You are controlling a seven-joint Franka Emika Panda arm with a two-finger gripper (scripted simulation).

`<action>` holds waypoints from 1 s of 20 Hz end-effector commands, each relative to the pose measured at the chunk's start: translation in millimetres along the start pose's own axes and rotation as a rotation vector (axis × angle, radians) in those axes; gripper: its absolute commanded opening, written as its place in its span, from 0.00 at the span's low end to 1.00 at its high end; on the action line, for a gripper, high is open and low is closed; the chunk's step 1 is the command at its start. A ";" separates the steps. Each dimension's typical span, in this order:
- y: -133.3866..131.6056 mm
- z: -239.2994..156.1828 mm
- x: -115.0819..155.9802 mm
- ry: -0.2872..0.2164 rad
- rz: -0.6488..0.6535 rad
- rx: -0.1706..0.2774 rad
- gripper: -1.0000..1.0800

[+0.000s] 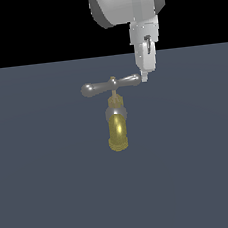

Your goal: Turn on the faucet by rotating a designated handle.

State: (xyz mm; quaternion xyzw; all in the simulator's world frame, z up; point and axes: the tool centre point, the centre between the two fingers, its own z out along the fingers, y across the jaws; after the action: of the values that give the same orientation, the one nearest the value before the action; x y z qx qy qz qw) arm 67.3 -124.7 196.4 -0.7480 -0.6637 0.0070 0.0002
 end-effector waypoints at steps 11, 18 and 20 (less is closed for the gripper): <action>36.3 -2.2 51.0 0.010 -0.038 -0.008 0.00; 41.0 -0.9 38.0 -0.005 0.000 -0.004 0.00; 43.3 -1.2 55.6 -0.003 -0.007 -0.005 0.00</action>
State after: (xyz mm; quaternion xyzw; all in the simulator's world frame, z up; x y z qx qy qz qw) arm 110.1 -107.8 196.6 -0.7562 -0.6542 0.0118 -0.0057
